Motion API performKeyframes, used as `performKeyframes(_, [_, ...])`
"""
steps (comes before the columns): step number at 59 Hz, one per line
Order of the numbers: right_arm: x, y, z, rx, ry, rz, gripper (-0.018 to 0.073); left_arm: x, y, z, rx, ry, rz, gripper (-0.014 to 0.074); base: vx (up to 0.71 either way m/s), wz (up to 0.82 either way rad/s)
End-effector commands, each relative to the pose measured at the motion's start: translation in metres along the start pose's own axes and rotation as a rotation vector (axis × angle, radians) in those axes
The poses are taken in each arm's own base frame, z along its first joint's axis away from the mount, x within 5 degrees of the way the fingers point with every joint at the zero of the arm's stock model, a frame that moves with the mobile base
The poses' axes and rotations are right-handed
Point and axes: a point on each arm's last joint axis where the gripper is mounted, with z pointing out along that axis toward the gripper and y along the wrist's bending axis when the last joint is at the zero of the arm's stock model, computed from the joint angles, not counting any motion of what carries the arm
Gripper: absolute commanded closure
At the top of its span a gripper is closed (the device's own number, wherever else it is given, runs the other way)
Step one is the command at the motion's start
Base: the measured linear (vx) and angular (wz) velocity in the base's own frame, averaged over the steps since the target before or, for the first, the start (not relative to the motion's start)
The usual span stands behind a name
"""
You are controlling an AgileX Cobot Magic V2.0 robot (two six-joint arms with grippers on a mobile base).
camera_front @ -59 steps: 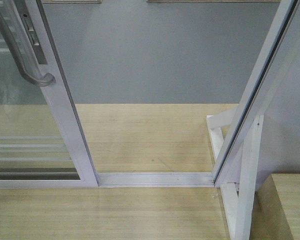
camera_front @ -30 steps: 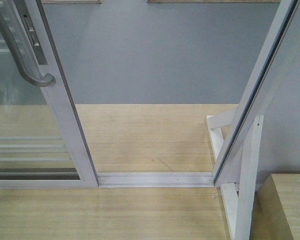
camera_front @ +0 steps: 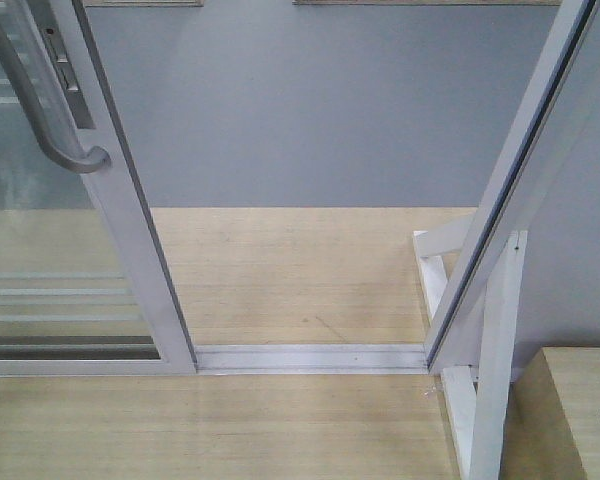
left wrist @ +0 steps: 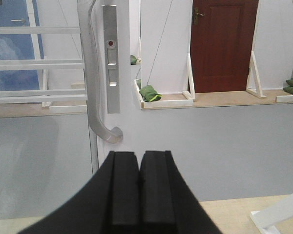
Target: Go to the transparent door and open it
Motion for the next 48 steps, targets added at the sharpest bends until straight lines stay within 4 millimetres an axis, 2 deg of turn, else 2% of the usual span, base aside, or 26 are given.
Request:
performKeyframes(1, [-0.0037, -0.0001, -0.0008, 0.006, -0.086, -0.001, 0.0567, 0.0008, 0.0002, 0.0012, -0.002, -0.05, -0.001, 0.0602, 0.0, 0.0])
performKeyframes(48, [-0.0036, -0.0001, -0.0008, 0.006, -0.085, -0.001, 0.0567, 0.0008, 0.0002, 0.0012, -0.002, -0.05, -0.001, 0.0602, 0.0, 0.0])
